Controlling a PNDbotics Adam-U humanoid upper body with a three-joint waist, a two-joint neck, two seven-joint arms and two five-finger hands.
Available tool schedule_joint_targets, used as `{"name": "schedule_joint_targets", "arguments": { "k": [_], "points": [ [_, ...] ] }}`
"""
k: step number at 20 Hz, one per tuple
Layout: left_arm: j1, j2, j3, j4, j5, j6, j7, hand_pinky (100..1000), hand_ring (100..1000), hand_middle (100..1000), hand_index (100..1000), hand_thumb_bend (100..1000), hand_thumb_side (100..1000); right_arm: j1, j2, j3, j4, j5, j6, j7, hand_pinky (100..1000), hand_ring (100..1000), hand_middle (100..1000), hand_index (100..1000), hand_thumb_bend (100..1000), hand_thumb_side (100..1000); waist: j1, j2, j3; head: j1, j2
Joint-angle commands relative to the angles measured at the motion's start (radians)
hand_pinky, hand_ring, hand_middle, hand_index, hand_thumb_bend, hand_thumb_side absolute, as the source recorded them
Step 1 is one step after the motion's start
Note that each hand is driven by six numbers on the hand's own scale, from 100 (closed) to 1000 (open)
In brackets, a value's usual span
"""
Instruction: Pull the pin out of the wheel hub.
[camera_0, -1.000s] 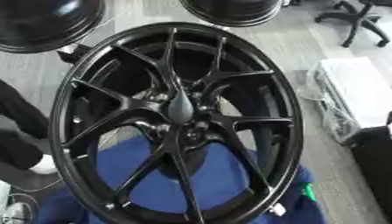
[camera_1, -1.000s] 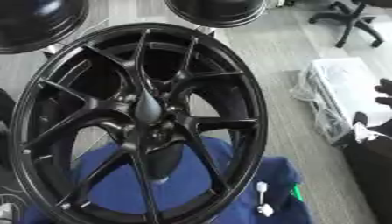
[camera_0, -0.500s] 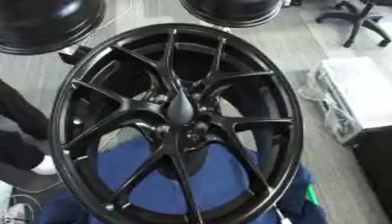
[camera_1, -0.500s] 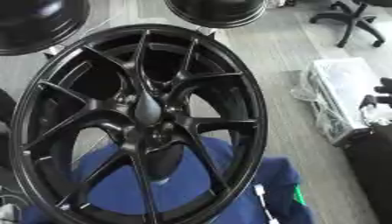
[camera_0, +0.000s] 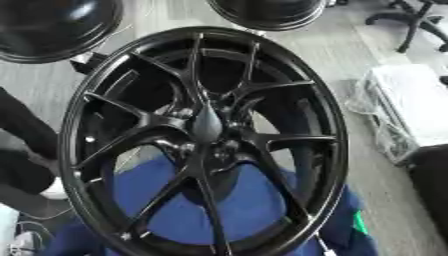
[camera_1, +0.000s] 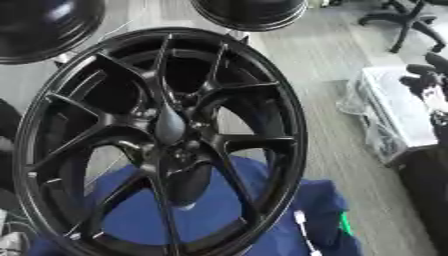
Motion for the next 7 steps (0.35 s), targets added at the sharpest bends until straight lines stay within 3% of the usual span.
{"name": "schedule_joint_targets", "arguments": {
  "k": [1, 7],
  "points": [
    [-0.026, 0.007, -0.01, -0.02, -0.008, -0.003, -0.016, 612, 746, 667, 710, 126, 720, -0.021, -0.011, 0.004, 0.033, -0.027, -0.021, 0.034, 932, 797, 774, 893, 100, 609, 0.003, -0.021, 0.002, 0.0, -0.013],
    [-0.055, -0.015, -0.03, -0.017, -0.015, -0.005, -0.036, 614, 751, 681, 726, 142, 725, -0.059, -0.005, 0.021, 0.077, -0.033, -0.039, 0.075, 935, 806, 776, 880, 100, 610, 0.008, -0.02, 0.006, -0.003, -0.017]
  ]
}}
